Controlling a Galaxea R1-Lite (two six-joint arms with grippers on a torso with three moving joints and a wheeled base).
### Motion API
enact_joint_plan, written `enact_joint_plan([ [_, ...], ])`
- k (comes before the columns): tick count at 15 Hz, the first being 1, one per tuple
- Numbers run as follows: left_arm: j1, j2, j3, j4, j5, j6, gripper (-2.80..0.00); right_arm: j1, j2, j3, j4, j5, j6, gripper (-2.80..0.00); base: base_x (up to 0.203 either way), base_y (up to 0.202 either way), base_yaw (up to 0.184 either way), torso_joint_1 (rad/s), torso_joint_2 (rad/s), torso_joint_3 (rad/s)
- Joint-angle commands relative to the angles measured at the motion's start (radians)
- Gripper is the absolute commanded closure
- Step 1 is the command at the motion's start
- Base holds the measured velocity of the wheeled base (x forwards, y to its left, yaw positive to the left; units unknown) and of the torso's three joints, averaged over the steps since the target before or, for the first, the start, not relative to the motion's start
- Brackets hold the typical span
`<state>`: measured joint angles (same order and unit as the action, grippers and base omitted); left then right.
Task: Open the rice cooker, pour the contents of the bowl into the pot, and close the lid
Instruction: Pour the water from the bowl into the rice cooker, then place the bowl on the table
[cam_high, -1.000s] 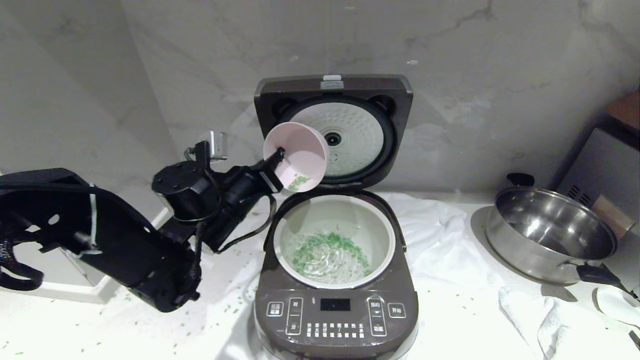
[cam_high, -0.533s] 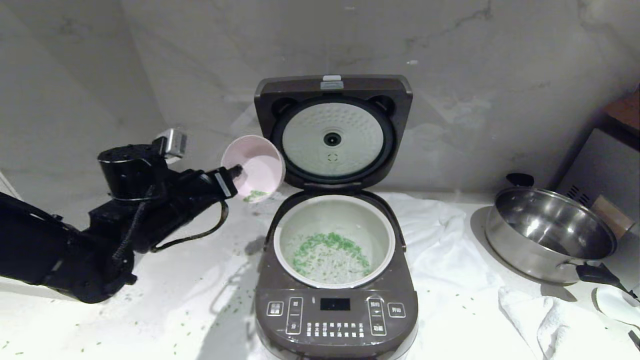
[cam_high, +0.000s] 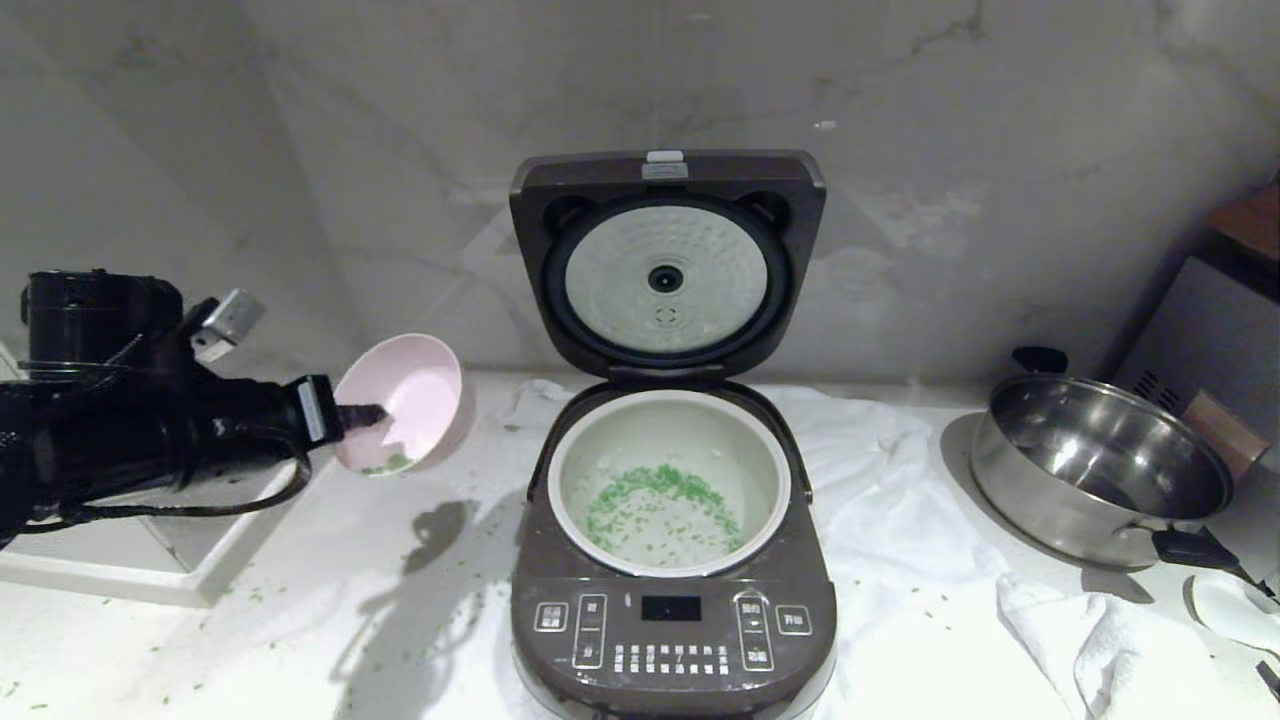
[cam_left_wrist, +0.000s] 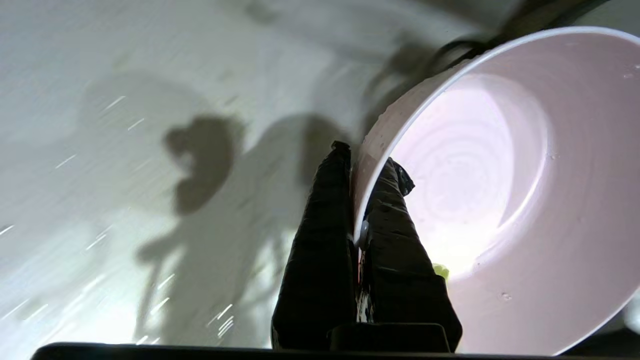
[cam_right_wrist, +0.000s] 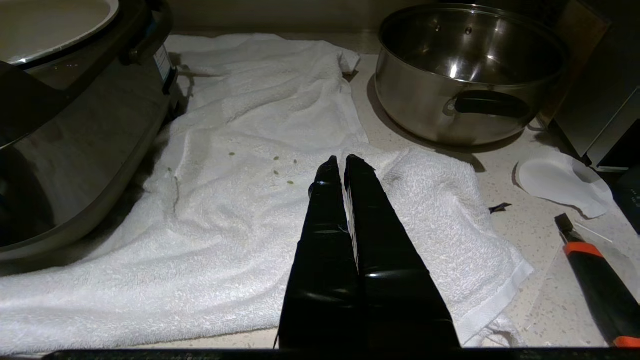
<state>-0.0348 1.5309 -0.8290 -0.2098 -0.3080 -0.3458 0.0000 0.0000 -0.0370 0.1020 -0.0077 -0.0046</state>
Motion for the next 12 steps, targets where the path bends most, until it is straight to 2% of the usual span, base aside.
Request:
enact_joint_plan([
  [1,0.092,-0.025,-0.003,0.173,-0.003,0.142,0.0,0.0,0.0,0.0,0.001,0.0,0.0,0.0,0.0,0.0,0.0,0.0,0.0,0.0],
  [3,0.113,-0.014,0.007,0.275,0.032,0.191,0.0,0.0,0.0,0.0,0.001,0.0,0.0,0.0,0.0,0.0,0.0,0.0,0.0,0.0],
  [4,0.113,0.014,0.007,0.318,0.072,0.2,0.0,0.0,0.0,0.0,0.001,0.0,0.0,0.0,0.0,0.0,0.0,0.0,0.0,0.0],
  [6,0.108,0.078,0.011,0.349,0.175,0.201,0.0,0.0,0.0,0.0,0.001,0.0,0.0,0.0,0.0,0.0,0.0,0.0,0.0,0.0],
  [7,0.112,0.096,0.03,0.352,0.2,0.199,0.0,0.0,0.0,0.0,0.001,0.0,0.0,0.0,0.0,0.0,0.0,0.0,0.0,0.0],
  [12,0.14,0.183,0.108,0.356,0.196,0.208,0.0,0.0,0.0,0.0,0.001,0.0,0.0,0.0,0.0,0.0,0.0,0.0,0.0,0.0],
])
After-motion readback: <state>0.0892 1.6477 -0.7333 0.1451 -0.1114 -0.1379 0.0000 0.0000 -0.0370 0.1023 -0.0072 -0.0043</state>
